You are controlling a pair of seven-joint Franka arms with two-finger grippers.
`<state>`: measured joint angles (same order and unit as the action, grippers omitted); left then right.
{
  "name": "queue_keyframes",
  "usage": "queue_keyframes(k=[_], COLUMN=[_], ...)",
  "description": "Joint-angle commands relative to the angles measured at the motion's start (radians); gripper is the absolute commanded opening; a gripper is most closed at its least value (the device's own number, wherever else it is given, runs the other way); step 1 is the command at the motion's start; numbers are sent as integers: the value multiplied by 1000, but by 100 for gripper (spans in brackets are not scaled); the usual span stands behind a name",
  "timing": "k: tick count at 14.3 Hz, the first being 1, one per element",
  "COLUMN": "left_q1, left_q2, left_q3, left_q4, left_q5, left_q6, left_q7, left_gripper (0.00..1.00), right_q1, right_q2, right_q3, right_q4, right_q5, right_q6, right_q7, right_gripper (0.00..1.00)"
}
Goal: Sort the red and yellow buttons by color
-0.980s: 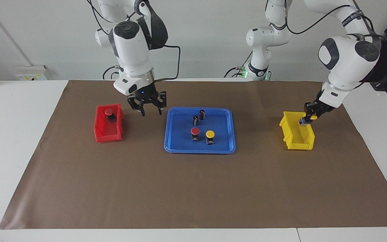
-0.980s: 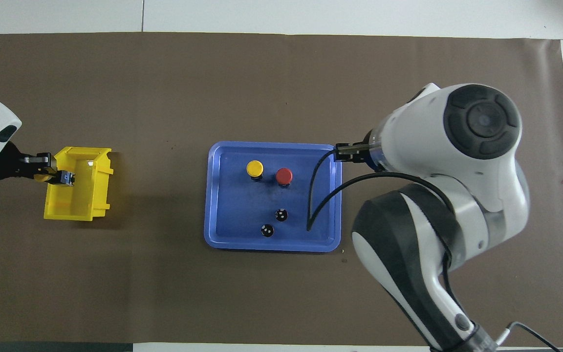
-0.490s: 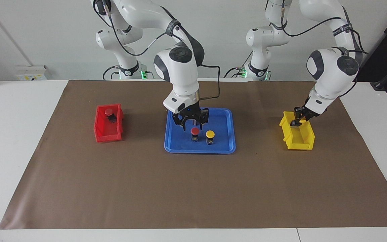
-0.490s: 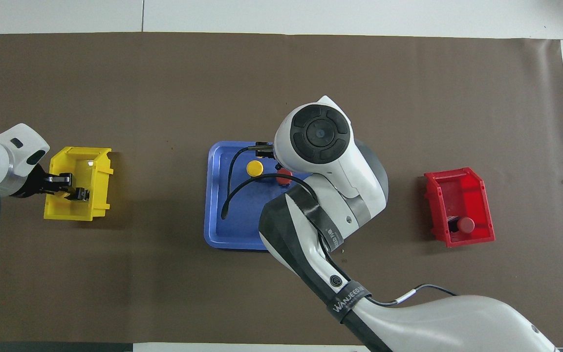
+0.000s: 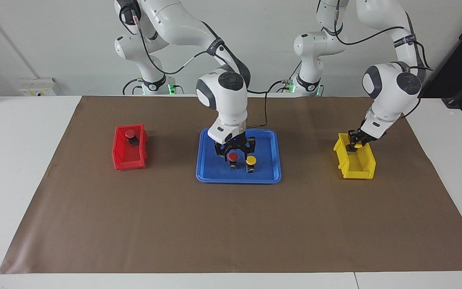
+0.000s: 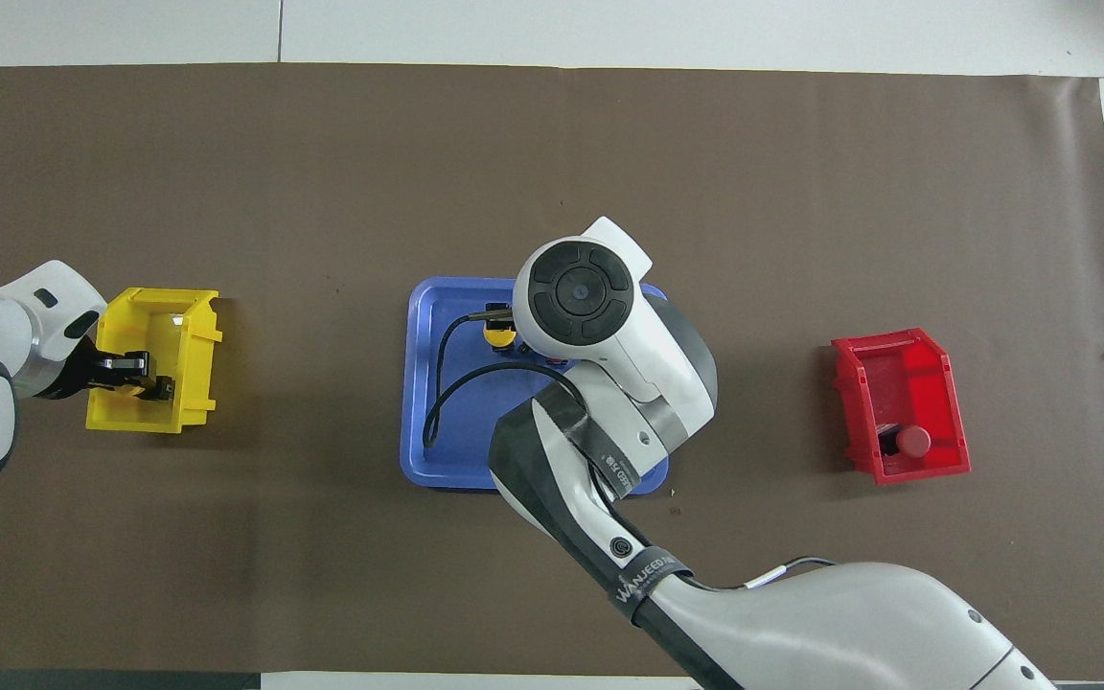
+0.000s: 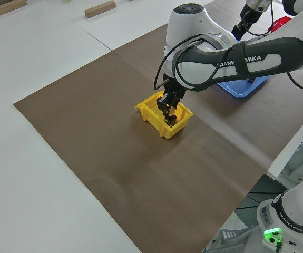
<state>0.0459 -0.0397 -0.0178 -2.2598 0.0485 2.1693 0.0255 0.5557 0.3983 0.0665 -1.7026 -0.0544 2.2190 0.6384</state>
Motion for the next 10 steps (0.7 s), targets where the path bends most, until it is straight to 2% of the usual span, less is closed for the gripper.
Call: queue_keyframes(k=[1, 6, 8, 9, 10], left_q1=[5, 8, 8, 9, 15], left_q2=[-22, -19, -19, -19, -19], left_q3=[6, 6, 6, 6, 6], left_q4=[-40, -46, -44, -44, -43], left_q5=[-15, -15, -15, -15, -15], left_q6=[35, 37, 37, 37, 37], left_q7=[24, 27, 28, 28, 34], left_gripper=[2, 2, 21, 37, 43], right_q1=[-3, 0, 0, 0, 0], right_q2=[-24, -47, -47, -46, -44], right_q3=[1, 1, 1, 1, 3], right_q4=[-57, -160, -164, -164, -164], right_q5=[-13, -13, -13, -12, -13], right_q6=[43, 126, 134, 136, 136], right_q7=[18, 18, 18, 18, 17], right_gripper=[76, 74, 68, 64, 61])
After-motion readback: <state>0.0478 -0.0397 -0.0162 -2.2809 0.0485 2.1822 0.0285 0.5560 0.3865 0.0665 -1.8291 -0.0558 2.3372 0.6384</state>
